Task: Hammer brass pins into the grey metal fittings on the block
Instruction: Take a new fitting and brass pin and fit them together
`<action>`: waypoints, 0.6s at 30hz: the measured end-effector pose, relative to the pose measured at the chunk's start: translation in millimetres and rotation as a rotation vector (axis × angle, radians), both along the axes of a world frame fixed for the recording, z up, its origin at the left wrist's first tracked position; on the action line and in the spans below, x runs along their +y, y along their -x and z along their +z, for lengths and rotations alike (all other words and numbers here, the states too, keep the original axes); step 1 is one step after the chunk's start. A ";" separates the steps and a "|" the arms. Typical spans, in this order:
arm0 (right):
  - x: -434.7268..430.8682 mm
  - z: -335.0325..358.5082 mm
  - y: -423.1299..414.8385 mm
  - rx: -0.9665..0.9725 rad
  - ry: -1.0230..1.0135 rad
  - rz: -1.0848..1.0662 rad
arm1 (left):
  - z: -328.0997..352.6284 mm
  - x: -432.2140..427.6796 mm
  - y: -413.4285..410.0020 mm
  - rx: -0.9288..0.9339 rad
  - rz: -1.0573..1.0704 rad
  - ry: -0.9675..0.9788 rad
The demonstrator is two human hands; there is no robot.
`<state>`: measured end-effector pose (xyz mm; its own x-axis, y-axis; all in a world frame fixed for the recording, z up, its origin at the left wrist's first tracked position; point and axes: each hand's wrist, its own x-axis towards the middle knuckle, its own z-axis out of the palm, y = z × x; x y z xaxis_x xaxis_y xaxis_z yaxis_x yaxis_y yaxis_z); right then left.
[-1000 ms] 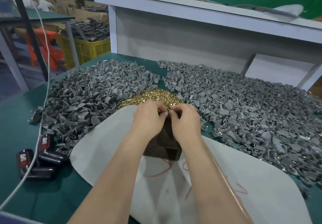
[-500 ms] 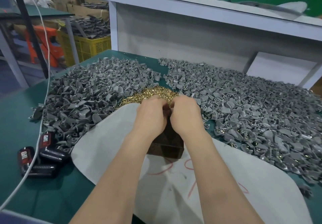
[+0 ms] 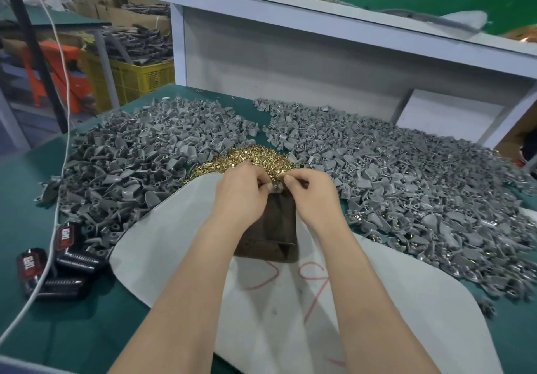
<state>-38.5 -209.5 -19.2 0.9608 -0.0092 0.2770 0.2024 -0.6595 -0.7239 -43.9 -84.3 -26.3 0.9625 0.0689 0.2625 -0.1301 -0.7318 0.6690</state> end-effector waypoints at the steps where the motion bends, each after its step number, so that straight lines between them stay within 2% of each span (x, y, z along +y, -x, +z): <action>1: -0.2 -0.1 0.0 -0.002 -0.003 0.002 | 0.0 0.0 0.0 0.002 0.003 0.002; 14: 17.8 -7.4 4.3 -0.180 0.223 -0.070 | 1.1 -1.8 1.7 -0.006 0.019 -0.021; 18: 20.4 -6.1 3.7 -0.183 0.293 -0.078 | 2.1 -2.5 2.6 -0.014 0.019 -0.044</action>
